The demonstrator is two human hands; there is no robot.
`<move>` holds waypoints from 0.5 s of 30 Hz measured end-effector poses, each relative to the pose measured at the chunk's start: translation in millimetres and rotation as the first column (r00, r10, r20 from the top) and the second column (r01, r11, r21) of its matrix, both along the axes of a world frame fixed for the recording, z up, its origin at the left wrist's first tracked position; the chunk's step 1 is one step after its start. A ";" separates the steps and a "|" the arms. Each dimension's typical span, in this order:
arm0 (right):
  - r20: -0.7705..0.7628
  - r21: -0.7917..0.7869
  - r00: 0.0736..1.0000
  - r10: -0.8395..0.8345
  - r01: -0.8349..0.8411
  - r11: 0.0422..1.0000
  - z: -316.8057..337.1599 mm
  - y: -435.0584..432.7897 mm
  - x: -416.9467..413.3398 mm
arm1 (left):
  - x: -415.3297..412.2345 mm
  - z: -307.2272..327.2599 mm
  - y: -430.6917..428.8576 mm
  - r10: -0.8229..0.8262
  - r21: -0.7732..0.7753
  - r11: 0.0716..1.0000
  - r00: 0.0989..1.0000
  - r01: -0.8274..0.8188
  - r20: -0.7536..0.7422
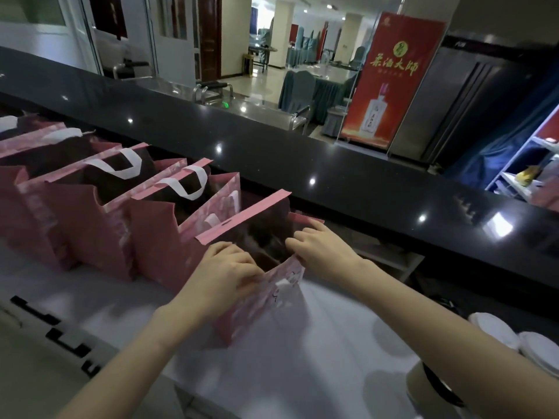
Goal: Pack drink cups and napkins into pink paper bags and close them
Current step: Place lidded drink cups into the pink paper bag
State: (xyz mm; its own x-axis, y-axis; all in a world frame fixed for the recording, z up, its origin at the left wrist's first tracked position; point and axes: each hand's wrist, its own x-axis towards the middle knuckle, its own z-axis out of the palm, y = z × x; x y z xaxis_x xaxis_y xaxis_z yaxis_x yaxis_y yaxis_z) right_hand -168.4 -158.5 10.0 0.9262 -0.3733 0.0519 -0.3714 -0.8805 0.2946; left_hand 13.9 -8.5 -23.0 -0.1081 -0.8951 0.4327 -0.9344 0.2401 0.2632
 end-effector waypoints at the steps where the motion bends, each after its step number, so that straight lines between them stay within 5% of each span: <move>1: 0.012 0.026 1.000 -0.001 0.001 1.000 -0.5 3.0 -10.2 | -2.2 0.3 0.2 -0.004 0.003 1.000 1.000 0.004 0.008; 15: 0.208 -0.003 0.937 -0.282 0.289 0.957 -6.7 34.3 -157.4 | -83.5 14.9 -64.3 -0.190 0.032 0.982 0.972 0.187 0.137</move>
State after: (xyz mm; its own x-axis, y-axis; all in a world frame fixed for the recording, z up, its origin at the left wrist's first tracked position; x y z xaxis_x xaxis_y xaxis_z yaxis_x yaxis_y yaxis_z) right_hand -325.8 -124.2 3.3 0.7493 -0.6154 0.2446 -0.6607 -0.7196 0.2136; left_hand -69.6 -72.8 -8.2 -0.3333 -0.8605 0.3853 -0.9006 0.4115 0.1399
